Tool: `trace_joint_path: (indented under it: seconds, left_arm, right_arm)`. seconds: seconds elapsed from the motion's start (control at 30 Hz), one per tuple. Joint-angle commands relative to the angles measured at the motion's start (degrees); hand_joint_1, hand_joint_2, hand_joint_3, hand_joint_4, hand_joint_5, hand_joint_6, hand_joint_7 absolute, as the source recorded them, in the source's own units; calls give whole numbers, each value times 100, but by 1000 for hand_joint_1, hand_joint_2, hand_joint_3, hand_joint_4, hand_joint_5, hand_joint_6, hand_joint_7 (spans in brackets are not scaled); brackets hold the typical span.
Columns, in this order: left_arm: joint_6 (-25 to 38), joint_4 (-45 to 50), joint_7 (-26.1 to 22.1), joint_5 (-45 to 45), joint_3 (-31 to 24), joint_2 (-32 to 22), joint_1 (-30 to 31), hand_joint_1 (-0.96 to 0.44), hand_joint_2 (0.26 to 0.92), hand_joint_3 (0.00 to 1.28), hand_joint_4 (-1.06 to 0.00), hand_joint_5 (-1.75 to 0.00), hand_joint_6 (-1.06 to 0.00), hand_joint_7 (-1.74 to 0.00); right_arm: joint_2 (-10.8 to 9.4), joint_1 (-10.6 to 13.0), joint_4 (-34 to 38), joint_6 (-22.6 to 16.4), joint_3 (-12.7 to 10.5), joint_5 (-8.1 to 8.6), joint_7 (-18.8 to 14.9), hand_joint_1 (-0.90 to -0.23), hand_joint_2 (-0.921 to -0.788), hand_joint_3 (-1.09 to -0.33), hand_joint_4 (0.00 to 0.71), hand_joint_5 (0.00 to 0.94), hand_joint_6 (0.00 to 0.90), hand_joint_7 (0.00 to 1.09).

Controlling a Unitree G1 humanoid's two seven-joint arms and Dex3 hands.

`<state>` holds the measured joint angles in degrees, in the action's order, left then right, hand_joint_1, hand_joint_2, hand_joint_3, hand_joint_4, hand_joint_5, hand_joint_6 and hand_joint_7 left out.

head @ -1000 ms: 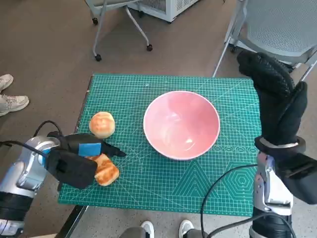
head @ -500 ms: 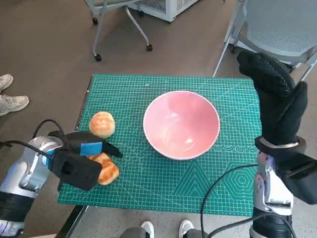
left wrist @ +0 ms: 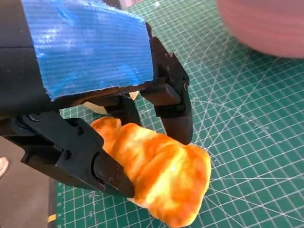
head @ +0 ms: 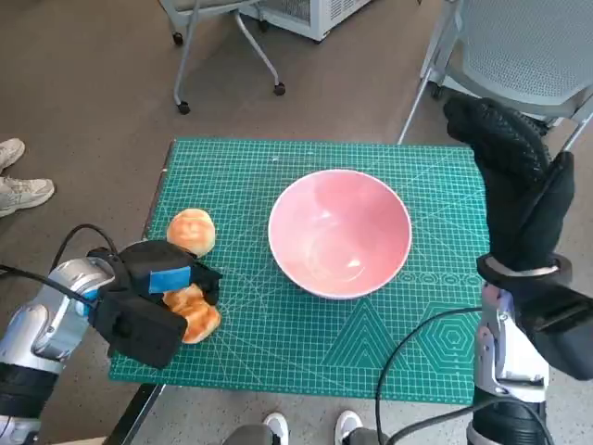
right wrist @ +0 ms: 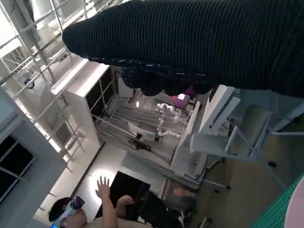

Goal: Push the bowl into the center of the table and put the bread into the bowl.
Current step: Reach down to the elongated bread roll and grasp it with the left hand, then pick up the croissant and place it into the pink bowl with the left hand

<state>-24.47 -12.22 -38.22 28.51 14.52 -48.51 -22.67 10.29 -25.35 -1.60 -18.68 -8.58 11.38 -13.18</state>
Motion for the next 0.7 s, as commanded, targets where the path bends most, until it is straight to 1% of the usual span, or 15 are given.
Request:
trace_joint_path:
  seconds: [0.03,0.27,0.43,0.53,0.7]
  left_arm:
    - [-64,178,-108,-303,-169,-105,-16,3,905,36,-770,-1004,-685,-1182]
    - [99,631,-359,-849,-454,-117,-153,3,906,33,-781,-997,-676,-1186]
    - [338,933,-500,-1139,-631,-84,-306,3,906,32,-784,-996,-675,-1185]
    - [590,1169,-558,-1340,-761,-24,-503,3,906,31,-781,-1003,-679,-1177]
    - [741,1282,-594,-1406,-786,-19,-544,3,907,29,-779,-1010,-684,-1169]
  right_arm:
    - [27,81,53,90,-4,79,-53,-687,-921,-707,178,0,34,569]
    - [51,73,88,79,-30,113,-89,-685,-921,-708,178,0,33,570]
    - [78,69,126,58,-62,146,-129,-682,-921,-707,179,1,34,571]
    - [104,62,166,32,-90,170,-162,-680,-921,-707,179,0,32,570]
    - [119,54,197,14,-96,191,-179,-678,-921,-710,178,0,29,568]
